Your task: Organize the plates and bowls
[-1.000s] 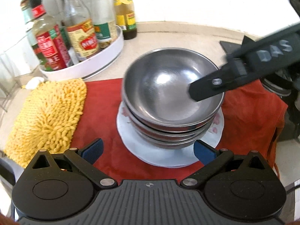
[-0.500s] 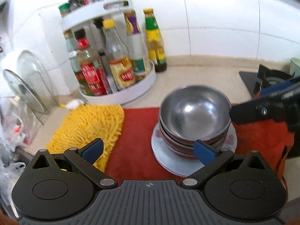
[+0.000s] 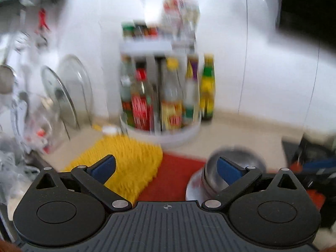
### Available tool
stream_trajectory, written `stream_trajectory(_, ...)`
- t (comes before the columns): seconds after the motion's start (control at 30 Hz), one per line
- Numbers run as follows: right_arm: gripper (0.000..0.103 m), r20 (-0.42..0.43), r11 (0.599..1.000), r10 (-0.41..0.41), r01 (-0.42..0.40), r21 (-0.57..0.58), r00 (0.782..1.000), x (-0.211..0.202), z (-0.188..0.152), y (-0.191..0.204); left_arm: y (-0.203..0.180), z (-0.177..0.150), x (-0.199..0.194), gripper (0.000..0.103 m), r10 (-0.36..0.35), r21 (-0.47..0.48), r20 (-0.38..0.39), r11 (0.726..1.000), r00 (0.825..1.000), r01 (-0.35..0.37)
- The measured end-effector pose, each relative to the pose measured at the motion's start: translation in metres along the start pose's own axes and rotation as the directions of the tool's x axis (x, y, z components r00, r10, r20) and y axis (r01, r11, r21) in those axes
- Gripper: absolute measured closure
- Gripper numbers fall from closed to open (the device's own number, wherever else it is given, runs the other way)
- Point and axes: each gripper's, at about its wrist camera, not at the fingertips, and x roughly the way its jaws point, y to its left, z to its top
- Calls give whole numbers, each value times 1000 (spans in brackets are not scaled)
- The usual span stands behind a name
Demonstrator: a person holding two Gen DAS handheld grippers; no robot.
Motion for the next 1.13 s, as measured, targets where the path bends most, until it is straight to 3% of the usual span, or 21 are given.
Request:
stream_trajectory(0.1,20,4,1000,23,-23,18,1000,-4,-2,-4,6,1,0,0,7,-79,57,997,998,-2)
stream_trajectory(0.27,20,19,998,56,-56,16,998,-2,-2,1,2,2,31,0,-29,-49,-105,999,994,24)
stream_trajectory(0.7,20,48,997,-57,54,46,997,11,-5,-10,-10,-10,41,0,-90,-57,-180,995,980,81)
stream_trajectory(1.13,20,16,995,-83,82,57,996,21,-8,-14,-16,-13,33,0,-95,-18,-167,995,981,93)
